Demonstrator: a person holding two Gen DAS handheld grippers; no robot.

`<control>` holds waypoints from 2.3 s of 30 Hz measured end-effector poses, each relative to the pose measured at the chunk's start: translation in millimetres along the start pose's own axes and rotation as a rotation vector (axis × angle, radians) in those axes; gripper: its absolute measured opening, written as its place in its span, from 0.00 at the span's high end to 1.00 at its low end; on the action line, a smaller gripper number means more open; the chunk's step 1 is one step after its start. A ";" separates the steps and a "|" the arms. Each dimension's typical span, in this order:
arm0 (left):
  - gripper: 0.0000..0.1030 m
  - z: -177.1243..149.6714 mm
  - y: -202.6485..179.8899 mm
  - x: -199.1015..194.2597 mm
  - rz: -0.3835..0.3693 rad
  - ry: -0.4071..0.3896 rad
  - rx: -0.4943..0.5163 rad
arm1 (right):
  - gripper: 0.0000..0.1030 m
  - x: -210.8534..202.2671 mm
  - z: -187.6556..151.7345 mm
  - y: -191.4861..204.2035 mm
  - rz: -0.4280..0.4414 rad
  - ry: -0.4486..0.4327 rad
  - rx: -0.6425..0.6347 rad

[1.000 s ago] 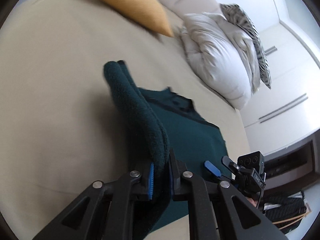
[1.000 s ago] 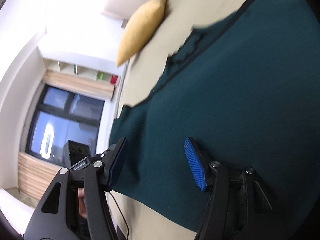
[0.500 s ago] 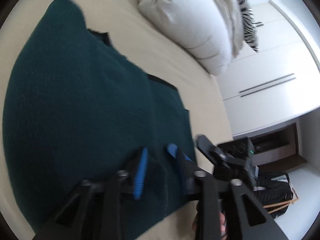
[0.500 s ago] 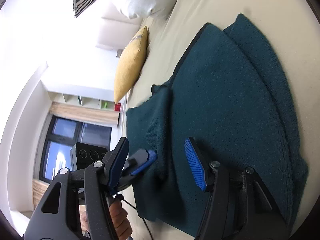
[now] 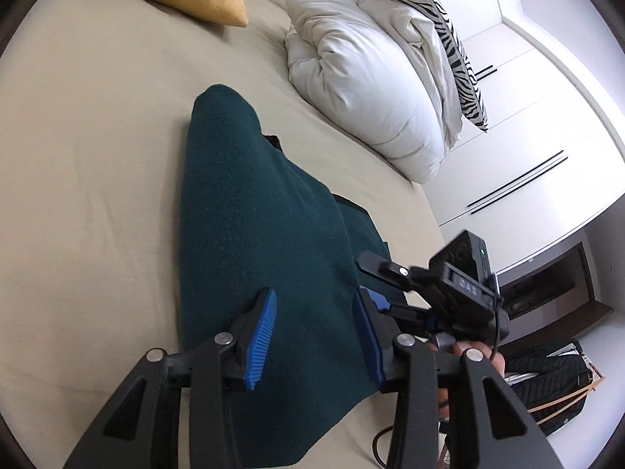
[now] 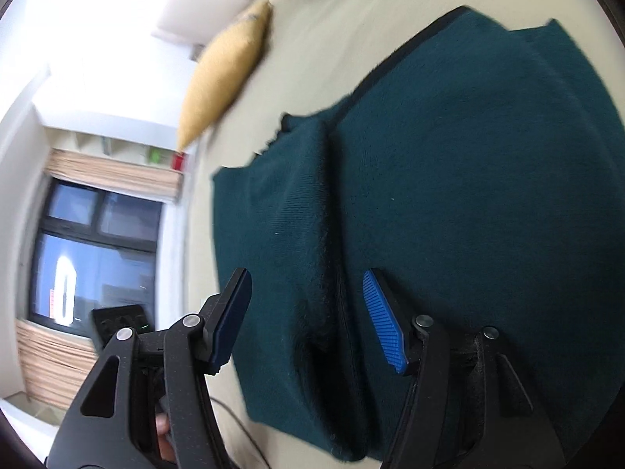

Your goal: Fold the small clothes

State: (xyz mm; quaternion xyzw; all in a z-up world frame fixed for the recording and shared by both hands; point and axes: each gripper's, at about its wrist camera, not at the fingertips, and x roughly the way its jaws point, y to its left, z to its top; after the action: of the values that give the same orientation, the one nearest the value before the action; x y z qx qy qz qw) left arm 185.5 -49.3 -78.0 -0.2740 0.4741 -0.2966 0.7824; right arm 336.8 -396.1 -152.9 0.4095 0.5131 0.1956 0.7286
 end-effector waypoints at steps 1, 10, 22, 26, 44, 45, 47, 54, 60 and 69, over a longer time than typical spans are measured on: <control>0.57 -1.5 -3.0 0.5 0.005 0.000 0.011 | 0.43 3.6 2.3 2.6 -0.020 0.001 0.000; 0.57 -1.3 -12.9 7.9 0.015 0.006 0.042 | 0.89 9.5 5.1 24.1 -0.133 0.003 -0.109; 0.57 5.8 -53.8 36.3 0.068 0.030 0.148 | 0.90 -75.9 3.9 6.7 -0.189 -0.136 -0.171; 0.56 8.3 -74.6 51.5 0.078 0.037 0.202 | 0.90 -108.2 6.4 -8.3 -0.216 -0.160 -0.168; 0.61 1.7 -72.9 120.7 0.126 0.119 0.281 | 0.91 -145.6 -15.1 -95.9 -0.210 -0.193 -0.060; 0.61 1.4 -73.3 121.1 0.124 0.122 0.279 | 0.91 -146.9 -18.4 -96.5 -0.209 -0.198 -0.066; 0.63 2.2 -75.0 116.0 0.125 0.121 0.264 | 0.91 -150.9 -21.1 -95.8 -0.214 -0.196 -0.068; 0.48 9.8 -93.9 122.8 0.268 0.098 0.397 | 0.88 -141.5 -20.8 -89.9 -0.259 -0.221 -0.072; 0.50 15.5 -80.5 135.5 0.240 0.119 0.374 | 0.65 -156.9 -19.7 -76.2 -0.347 -0.217 -0.046; 0.51 12.7 -75.2 138.7 0.235 0.124 0.347 | 0.65 -127.8 15.9 -10.2 -0.141 -0.186 -0.156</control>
State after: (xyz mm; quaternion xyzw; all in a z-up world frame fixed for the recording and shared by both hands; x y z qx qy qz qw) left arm 233.5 -198.5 -99.8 -0.0591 0.4919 -0.2968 0.8164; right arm 299.1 -498.5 -83.7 0.3309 0.4544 0.1443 0.8144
